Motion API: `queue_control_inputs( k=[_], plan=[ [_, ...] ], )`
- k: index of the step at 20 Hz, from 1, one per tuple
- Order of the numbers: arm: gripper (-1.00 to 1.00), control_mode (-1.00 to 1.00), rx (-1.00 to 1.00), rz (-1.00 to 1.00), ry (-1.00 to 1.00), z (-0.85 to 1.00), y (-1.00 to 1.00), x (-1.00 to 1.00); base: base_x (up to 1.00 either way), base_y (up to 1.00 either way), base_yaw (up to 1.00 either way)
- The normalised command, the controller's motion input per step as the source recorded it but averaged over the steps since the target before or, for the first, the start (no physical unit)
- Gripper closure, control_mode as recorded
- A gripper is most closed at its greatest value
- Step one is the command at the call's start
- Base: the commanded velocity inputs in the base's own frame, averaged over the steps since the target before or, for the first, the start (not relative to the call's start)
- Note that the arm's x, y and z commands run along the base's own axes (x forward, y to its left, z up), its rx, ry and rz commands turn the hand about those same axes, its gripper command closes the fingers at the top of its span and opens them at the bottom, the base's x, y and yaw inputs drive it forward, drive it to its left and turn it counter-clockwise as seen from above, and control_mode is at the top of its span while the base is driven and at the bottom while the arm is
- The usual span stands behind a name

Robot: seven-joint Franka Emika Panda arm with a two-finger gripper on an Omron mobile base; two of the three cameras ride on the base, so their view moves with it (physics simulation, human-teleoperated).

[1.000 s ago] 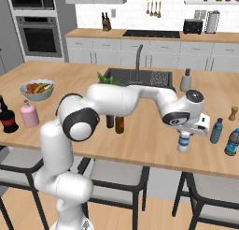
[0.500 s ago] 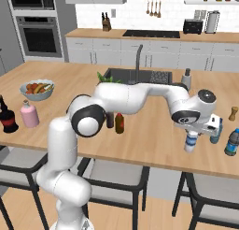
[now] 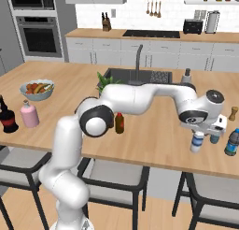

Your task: Move the plastic bottles in the middle to the plastics group, and the glass bottles in the middle to the glass group.

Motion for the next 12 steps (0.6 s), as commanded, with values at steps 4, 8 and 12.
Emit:
queue_control_inputs(
  k=[4,8,12],
  plan=[
    [1.0,-1.0,0.0,0.0,0.0,0.0,-0.36,0.03,0.0,0.0,0.0],
    [1.0,-1.0,0.0,0.0,0.0,0.0,-0.36,0.14,0.0,0.0,0.0],
    [1.0,-1.0,0.0,0.0,0.0,-0.04,-0.32,0.21,0.0,0.0,0.0]
  ],
)
